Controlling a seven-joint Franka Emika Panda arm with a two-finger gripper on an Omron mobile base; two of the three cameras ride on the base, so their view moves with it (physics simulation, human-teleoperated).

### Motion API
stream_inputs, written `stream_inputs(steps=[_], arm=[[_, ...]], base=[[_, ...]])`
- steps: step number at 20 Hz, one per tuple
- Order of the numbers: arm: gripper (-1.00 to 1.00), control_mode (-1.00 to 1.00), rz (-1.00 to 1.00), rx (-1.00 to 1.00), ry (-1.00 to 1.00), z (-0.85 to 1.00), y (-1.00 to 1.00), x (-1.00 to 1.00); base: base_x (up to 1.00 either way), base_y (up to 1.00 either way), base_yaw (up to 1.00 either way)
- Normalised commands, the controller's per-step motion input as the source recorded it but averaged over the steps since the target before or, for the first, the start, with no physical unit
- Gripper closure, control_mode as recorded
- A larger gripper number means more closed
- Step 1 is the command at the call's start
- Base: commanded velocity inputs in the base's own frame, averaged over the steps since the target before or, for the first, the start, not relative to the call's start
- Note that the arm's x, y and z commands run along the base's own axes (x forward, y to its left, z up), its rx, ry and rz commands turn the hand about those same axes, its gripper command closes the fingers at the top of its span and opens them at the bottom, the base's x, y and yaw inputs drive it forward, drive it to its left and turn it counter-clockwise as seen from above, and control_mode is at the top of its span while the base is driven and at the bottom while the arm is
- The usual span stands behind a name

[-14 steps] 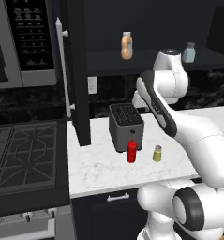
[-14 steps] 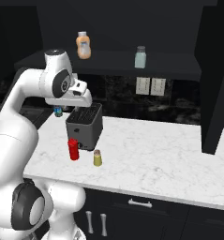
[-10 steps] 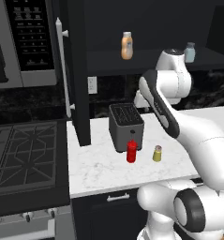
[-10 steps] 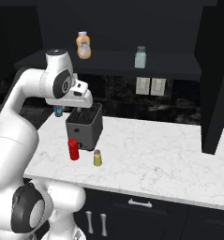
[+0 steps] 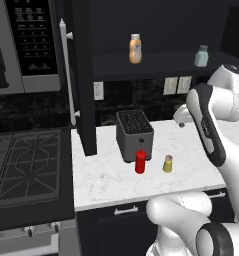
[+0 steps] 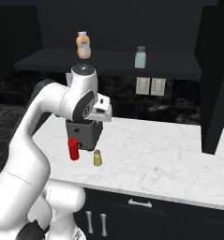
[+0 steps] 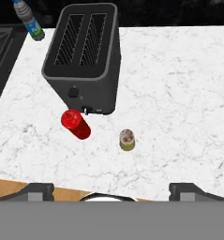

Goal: Put the shaker and condiment bottle from the counter next to their counterparts in the cabinet.

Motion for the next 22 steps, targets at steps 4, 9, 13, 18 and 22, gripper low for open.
stream_inputs(steps=[4,9,13,18,22], arm=[[-1.0,-1.0,0.3,0.0,-0.05,-0.14,-0.79,-0.3],[-1.0,-1.0,0.44,0.09,-0.22,-0.61,-0.65,-0.26],[-1.0,-1.0,0.54,0.03,-0.04,-0.45,-0.33,0.25],[-1.0,-1.0,0.57,0.0,-0.08,-0.44,-0.32,0.0],[-1.0,-1.0,0.47,0.06,-0.27,-0.21,-0.43,0.0]], base=[[0.0,0.0,0.0],[0.0,0.0,0.0],[0.0,0.0,0.0],[0.0,0.0,0.0],[0.0,0.0,0.0]])
